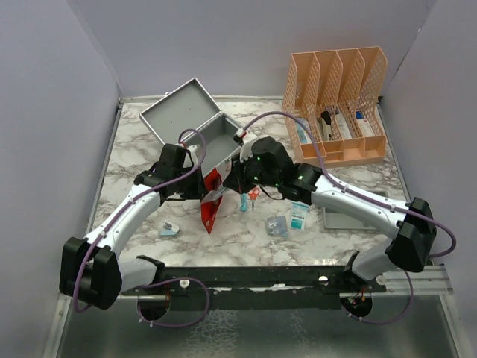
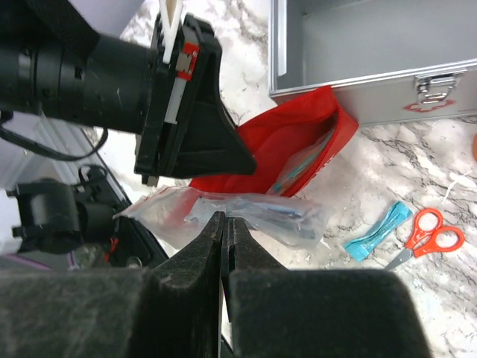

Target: Organize the medicine kit

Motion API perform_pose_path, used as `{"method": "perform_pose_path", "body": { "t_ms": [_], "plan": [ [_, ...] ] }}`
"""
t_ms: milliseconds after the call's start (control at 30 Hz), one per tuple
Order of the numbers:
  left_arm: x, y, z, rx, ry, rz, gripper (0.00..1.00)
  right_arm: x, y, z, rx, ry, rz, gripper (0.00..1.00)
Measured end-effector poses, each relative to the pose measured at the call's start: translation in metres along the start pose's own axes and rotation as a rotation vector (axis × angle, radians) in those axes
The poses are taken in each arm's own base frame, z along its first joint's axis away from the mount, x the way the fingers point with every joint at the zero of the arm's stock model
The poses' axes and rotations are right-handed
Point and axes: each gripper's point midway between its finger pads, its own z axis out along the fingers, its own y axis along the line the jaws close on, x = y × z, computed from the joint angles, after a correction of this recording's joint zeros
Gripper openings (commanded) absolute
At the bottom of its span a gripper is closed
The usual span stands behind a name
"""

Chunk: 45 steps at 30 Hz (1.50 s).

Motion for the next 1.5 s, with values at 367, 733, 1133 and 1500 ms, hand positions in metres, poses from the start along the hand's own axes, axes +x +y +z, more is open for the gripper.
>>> {"method": "perform_pose_path", "body": {
  "t_ms": [367, 733, 1133, 1500],
  "plan": [
    [0.005, 0.002, 0.002, 0.012, 0.008, 0.035, 0.00, 0.020, 0.011, 0.006, -0.135, 0.084, -0.193, 0.01],
    [0.004, -0.011, -0.007, 0.085, -0.017, 0.101, 0.00, 0.022, 0.031, 0.000, -0.262, 0.124, -0.252, 0.01],
    [0.002, -0.021, -0.013, 0.135, -0.045, 0.132, 0.00, 0.042, 0.043, 0.005, -0.354, 0.220, -0.208, 0.01],
    [0.000, -0.031, -0.023, 0.181, -0.078, 0.154, 0.00, 0.052, 0.038, 0.018, -0.324, 0.280, -0.147, 0.31]
  ]
}}
